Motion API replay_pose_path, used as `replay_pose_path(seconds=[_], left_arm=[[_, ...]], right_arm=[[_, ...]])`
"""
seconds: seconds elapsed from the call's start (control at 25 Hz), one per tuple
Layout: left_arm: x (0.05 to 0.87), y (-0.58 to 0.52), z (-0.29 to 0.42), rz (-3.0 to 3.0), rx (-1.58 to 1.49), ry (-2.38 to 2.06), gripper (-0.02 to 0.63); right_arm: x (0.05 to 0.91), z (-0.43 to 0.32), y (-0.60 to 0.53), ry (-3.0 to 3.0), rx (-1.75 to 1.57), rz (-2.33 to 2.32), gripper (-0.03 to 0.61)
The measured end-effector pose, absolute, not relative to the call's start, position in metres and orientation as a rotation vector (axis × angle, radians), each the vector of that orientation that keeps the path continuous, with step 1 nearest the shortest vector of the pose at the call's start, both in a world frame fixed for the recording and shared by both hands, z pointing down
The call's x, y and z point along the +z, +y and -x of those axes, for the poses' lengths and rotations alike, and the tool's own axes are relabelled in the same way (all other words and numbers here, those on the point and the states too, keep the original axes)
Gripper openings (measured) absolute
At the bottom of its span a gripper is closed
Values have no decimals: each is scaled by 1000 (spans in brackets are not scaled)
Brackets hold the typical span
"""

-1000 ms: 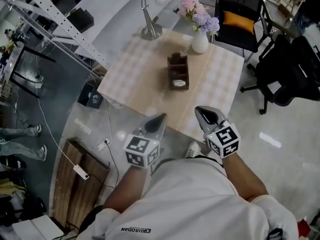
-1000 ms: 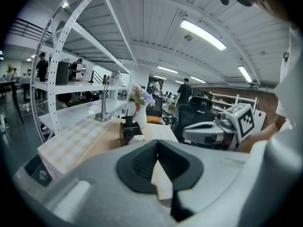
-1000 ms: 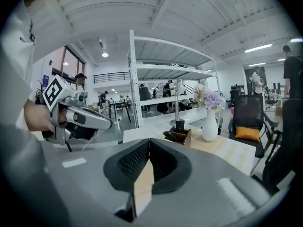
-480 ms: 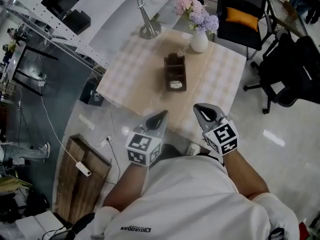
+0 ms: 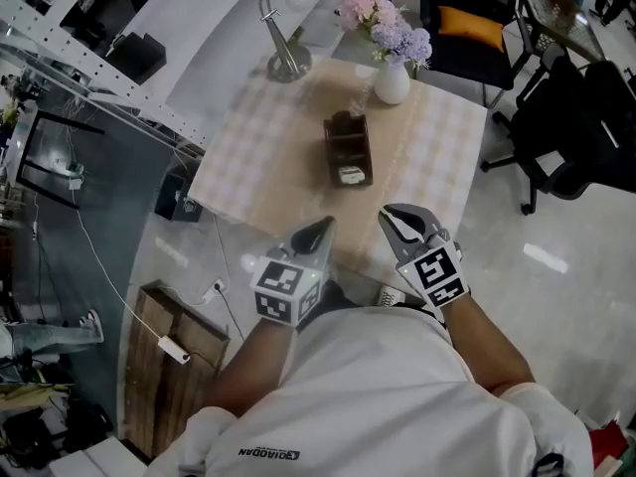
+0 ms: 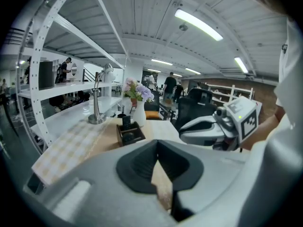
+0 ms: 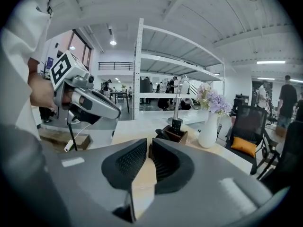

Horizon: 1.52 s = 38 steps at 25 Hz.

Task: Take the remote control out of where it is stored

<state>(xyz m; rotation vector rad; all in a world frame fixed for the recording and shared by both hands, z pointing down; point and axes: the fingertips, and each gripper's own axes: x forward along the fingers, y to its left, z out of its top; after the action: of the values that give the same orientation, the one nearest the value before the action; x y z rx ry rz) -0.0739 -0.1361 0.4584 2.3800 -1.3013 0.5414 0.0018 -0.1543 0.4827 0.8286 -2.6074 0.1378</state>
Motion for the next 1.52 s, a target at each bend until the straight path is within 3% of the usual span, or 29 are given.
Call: replay_pose_path(seconds=[0.56, 0.88, 1.12, 1.24, 1.52], left_arm=[[471, -187, 110, -2467, 595, -1122, 3], [491, -206, 128, -2463, 662, -1057, 3], [495, -214, 135, -2478, 662, -1031, 3], [496, -216, 138, -2480, 659, -1027, 3], [497, -216, 143, -2467, 642, -1039, 3]], right_arm=[[517, 43, -200, -2388, -60, -895, 97], [552, 60, -229, -2204, -181, -816, 192], [567, 74, -238, -2084, -340, -673, 190], [572, 79, -240, -2056, -383, -628, 151], [576, 82, -238, -2022, -428, -562, 131]])
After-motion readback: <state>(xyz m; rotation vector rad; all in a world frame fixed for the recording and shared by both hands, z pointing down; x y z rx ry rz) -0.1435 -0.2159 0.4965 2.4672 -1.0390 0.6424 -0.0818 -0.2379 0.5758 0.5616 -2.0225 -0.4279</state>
